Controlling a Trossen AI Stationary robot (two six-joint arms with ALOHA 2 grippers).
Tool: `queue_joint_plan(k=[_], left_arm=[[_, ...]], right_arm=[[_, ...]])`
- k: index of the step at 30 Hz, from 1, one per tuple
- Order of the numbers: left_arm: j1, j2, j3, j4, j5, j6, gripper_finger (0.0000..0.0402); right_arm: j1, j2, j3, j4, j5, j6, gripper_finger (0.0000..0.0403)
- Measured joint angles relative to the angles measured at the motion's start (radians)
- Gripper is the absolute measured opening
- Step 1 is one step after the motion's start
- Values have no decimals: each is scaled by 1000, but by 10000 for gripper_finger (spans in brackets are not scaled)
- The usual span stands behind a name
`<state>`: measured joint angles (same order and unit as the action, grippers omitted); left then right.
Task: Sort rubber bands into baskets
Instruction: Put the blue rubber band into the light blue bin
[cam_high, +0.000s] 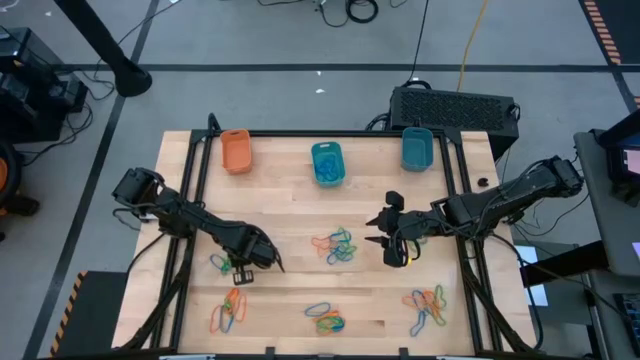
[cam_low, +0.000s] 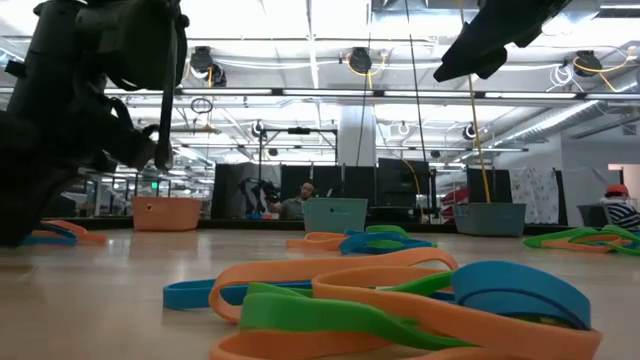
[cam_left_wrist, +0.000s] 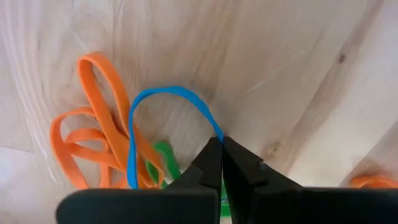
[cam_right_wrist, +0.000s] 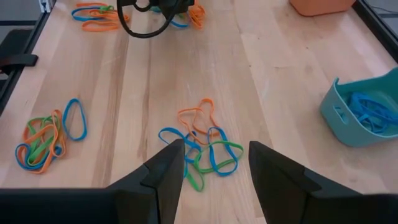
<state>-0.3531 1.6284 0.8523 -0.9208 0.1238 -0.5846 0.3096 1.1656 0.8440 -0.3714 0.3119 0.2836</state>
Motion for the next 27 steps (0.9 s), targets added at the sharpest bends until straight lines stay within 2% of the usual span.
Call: queue_joint_plan(k=[3, 7, 16, 21, 27], left_arm=[[0, -18, 22, 0, -3, 19, 4], [0, -73, 60, 33, -58, 24, 4], [10, -201, 109, 235, -301, 63, 3], [85, -205, 109, 383, -316, 170, 2], [247, -180, 109, 565, -346, 331, 2]], right_arm=[[0, 0, 0, 0, 0, -7, 171], [0, 0, 0, 1, 0, -8, 171], [0, 0, 0, 1, 0, -7, 171], [0, 0, 0, 1, 0, -7, 171], [-1, 0, 0, 1, 17, -27, 171]])
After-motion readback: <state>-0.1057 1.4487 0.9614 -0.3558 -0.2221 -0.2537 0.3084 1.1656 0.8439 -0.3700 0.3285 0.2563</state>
